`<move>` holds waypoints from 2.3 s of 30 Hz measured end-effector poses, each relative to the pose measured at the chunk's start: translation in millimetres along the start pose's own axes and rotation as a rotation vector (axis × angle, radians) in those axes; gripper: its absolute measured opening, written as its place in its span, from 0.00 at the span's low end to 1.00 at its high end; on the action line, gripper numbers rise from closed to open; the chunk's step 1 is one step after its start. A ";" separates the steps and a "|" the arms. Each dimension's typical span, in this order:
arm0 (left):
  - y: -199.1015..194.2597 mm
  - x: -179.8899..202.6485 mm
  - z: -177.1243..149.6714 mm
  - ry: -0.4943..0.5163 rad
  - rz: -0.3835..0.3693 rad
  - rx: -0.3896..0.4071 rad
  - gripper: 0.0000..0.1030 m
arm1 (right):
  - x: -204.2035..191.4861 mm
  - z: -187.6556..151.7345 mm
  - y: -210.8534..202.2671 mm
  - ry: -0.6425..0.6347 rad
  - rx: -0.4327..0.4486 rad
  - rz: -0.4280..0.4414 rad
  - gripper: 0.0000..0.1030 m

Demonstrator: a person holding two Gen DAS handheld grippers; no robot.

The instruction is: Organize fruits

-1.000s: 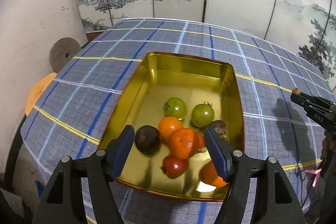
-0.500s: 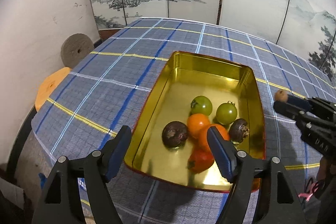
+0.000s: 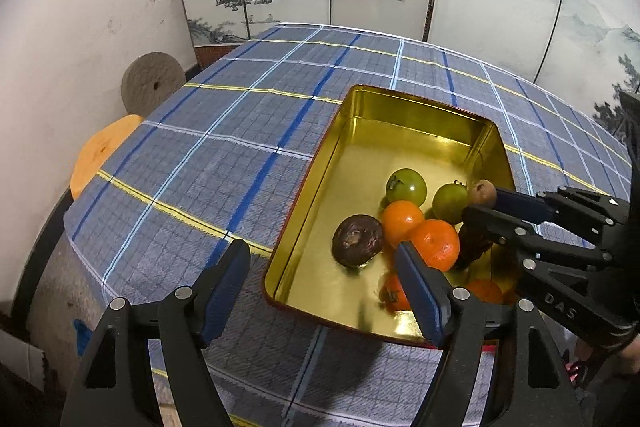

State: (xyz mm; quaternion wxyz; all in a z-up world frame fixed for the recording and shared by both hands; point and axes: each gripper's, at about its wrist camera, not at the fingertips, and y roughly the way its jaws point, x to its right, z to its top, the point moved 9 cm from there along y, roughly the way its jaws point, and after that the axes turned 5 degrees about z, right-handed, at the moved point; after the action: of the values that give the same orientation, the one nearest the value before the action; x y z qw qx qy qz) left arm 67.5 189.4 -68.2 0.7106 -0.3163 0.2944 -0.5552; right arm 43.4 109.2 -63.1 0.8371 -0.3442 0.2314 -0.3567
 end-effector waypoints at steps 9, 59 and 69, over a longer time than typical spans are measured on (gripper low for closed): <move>-2.8 -6.7 -2.8 -0.005 0.005 0.000 0.73 | -6.8 1.0 13.3 -0.002 -0.020 -0.013 0.25; -34.6 4.0 -14.9 0.032 -0.004 0.042 0.73 | -8.9 -23.6 -48.7 0.088 0.023 -0.131 0.99; -45.6 10.5 -21.8 0.044 -0.004 0.051 0.73 | -16.3 -41.7 -60.0 0.111 0.017 -0.167 0.99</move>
State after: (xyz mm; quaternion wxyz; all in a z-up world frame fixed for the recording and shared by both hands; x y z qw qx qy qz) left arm 25.4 168.2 -47.1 0.7108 -0.2860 0.2952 -0.5708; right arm -19.7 73.9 -43.7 0.7932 -0.3349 0.2448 -0.4458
